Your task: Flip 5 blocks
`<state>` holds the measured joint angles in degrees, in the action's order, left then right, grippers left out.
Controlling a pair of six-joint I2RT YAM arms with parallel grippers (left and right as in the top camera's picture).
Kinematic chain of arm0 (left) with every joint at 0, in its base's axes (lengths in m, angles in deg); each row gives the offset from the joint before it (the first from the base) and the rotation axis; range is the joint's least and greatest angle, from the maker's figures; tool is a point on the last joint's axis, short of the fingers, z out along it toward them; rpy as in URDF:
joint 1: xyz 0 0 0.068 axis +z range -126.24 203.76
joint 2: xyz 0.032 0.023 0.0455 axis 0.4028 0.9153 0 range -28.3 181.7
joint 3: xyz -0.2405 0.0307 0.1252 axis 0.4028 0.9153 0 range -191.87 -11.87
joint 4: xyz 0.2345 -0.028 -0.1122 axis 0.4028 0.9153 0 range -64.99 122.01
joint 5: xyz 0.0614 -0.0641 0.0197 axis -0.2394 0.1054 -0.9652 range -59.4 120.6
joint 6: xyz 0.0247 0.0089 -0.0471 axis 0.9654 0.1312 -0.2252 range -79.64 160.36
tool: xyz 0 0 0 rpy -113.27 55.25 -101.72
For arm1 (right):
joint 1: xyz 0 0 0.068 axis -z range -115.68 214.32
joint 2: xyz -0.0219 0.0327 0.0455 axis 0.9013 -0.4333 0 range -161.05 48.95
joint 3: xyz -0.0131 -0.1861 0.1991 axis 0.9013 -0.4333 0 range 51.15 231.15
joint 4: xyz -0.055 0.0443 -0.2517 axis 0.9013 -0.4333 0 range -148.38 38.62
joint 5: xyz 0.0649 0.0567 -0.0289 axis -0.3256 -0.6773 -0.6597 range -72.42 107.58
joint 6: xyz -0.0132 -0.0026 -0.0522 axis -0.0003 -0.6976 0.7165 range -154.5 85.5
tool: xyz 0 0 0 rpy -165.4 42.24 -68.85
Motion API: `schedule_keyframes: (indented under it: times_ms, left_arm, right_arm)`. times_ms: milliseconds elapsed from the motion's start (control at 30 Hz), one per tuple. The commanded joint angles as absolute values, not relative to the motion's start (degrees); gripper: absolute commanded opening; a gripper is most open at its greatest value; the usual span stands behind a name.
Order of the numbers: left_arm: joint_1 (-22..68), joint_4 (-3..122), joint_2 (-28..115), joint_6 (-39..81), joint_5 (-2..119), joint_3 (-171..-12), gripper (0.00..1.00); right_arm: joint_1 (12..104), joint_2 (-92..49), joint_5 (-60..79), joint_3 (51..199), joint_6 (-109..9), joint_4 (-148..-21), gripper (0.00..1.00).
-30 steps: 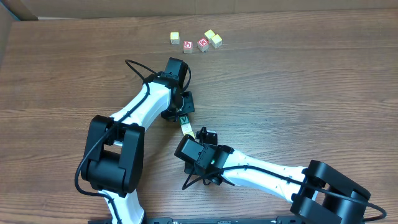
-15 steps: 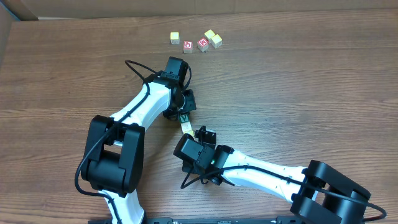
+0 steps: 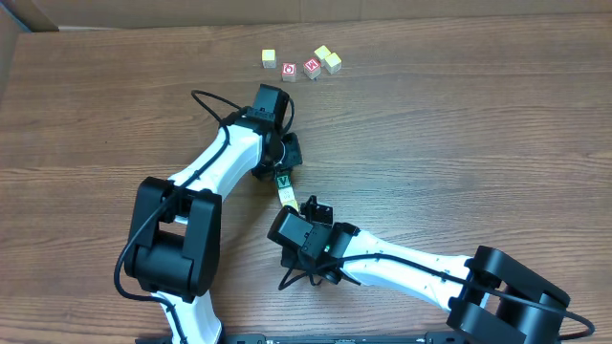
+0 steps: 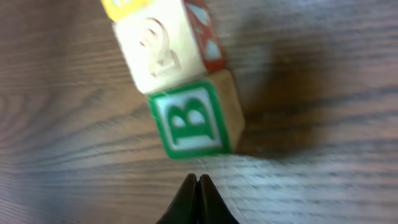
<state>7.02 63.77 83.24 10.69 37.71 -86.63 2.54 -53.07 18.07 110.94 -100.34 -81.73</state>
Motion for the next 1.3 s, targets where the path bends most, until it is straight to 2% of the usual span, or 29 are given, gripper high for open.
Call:
schedule_keyframes:
  times_ms: [0, 267, 467, 567, 833, 1267]
  left_arm:
    - [9.12, 66.13, 83.0, 10.12, 38.06, -92.73, 0.04]
    - [12.42, 81.72, 82.92, 10.14, 37.27, -104.49, 0.04]
    - [12.6, 91.64, 83.0, 11.43, 32.97, -104.31, 0.04]
    - [11.83, 91.09, 83.0, 11.39, 30.43, -99.62, 0.04]
    - [11.83, 85.7, 83.03, 11.39, 30.39, -89.71, 0.04]
    - [11.44, 84.04, 83.03, 14.34, 34.8, -87.22, 0.04]
  right_arm:
    - [3.86, -47.75, 17.35, 114.2, -95.64, -82.97, 0.04]
    - [9.71, -40.91, 14.18, 117.67, -84.21, -90.01, 0.04]
    - [18.26, -41.13, 13.37, 119.36, -77.44, -94.91, 0.04]
    - [20.99, -41.7, 13.39, 119.36, -74.75, -94.75, 0.04]
    - [20.88, -45.39, 14.46, 119.25, -70.42, -91.5, 0.04]
    - [20.95, -54.05, 17.96, 118.92, -70.03, -84.96, 0.04]
